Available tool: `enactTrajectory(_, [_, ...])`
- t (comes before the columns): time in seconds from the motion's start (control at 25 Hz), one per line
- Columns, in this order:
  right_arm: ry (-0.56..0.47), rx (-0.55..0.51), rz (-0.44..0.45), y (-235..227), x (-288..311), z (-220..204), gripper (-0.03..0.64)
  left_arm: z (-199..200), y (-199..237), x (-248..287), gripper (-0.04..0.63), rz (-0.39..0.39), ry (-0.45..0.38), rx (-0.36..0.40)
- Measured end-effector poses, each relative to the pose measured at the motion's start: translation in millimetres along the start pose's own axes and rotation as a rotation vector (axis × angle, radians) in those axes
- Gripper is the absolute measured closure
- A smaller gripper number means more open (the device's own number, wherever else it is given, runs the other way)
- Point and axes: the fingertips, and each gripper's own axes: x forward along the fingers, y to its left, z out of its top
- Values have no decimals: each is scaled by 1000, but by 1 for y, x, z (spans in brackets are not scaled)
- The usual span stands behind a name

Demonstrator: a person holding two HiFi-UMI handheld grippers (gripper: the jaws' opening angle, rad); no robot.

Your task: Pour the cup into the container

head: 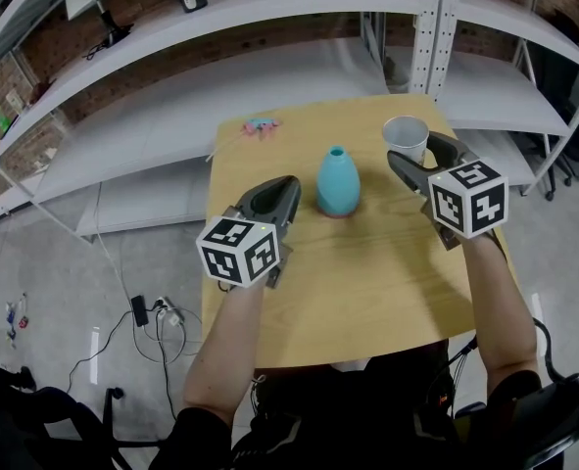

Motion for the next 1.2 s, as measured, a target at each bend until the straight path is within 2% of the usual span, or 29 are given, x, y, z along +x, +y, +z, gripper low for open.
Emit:
enactTrajectory(0.16, [-21,-29,21,10,-3,17,322,2,4,-3,594,30,1,-3])
enactTrajectory(0.4, [-33,-88,57,29,-6,34,322,15,-3,-7,594,21,-24,19])
enactTrajectory(0.64, [-17,-233,72,46,-6,48,324,13,-11,-6,594,0,-14,42])
enactTrajectory(0.92, [53,-429,69,56,3,55,325,1,-14,3,594,-34,13,45])
enactTrajectory(1.2, [84,-486,79,62,7,51,325,-8,-9,6,594,-41,21,78])
